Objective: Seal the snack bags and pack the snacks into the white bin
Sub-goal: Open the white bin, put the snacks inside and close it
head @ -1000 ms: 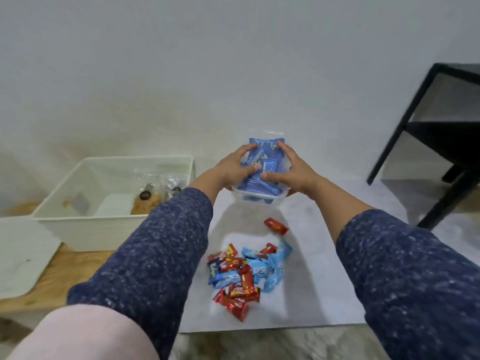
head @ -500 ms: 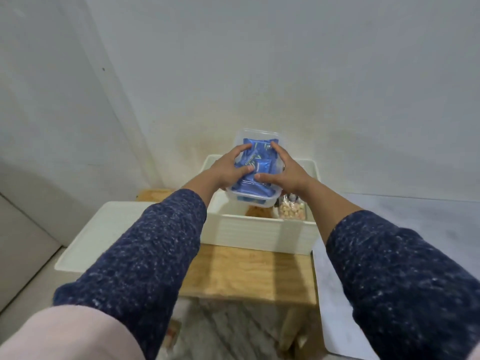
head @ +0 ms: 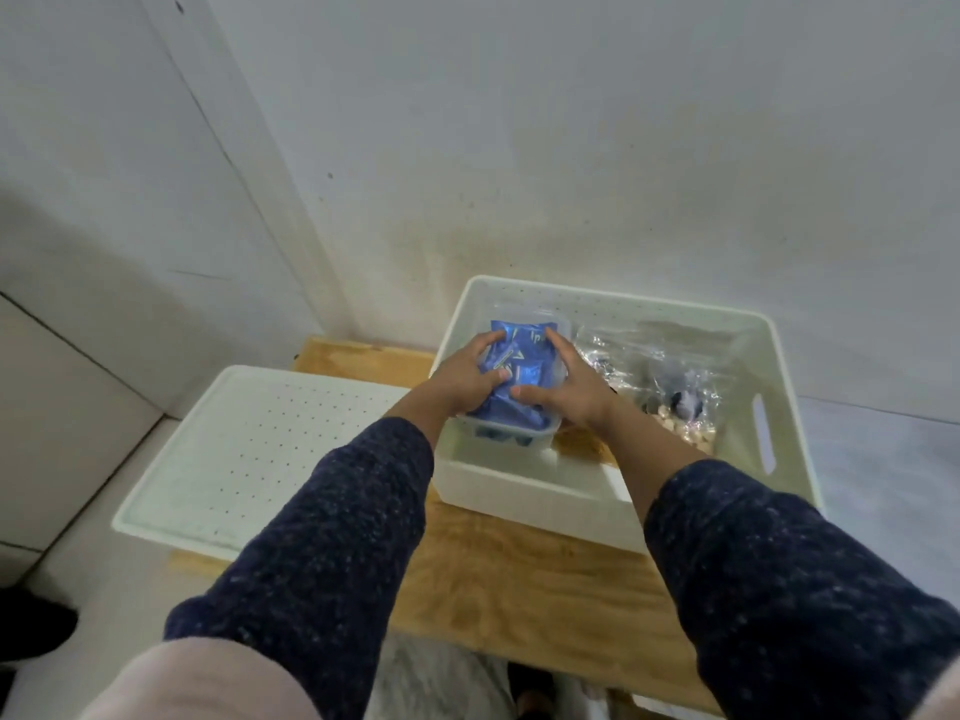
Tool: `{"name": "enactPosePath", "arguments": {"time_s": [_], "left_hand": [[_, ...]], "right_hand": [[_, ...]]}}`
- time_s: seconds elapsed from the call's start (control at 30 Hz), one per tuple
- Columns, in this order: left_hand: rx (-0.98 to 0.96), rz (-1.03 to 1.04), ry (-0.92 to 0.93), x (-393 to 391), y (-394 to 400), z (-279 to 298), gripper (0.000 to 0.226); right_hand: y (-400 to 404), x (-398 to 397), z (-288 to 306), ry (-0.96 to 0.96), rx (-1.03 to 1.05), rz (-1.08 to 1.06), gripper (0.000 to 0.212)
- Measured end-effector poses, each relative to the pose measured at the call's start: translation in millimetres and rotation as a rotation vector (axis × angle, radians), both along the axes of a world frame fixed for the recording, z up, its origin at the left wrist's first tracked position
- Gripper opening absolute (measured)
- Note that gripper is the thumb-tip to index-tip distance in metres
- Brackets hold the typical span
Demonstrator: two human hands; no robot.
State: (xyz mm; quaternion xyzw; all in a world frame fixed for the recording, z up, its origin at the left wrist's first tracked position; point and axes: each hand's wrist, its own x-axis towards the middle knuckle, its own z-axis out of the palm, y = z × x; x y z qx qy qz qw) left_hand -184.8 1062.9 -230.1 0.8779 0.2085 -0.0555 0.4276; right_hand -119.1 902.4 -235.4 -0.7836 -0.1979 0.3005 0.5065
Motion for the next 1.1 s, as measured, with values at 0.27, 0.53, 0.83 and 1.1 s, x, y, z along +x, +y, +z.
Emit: {"name": "enactPosePath", "arguments": {"time_s": [0.27,0.53,0.83,1.1], "left_hand": [[-0.035,0.045,0.057,34.6,3.0,-41.1,0.052],[0.108,0.003,0.179,41.2,1.6,-35.3,0.056],[0.682,-0.179,0.140,27.1,-12.6,40.0,0.046],[0.841,-0.206,-0.012,-53.8,-44.1,121.0,0.057]], "right_hand": [[19.9,33.3,-34.2,-0.007,-0.197,0.035,0.102],[22.8,40.9,-35.0,-0.010,-0.366,0.077,0.102],[10.2,30.3,41.1,-0.467,-0.754,0.181,0.070],[-53.3,-52.4,123.8,-0.668,-0.840,0.009,0.059]]}}
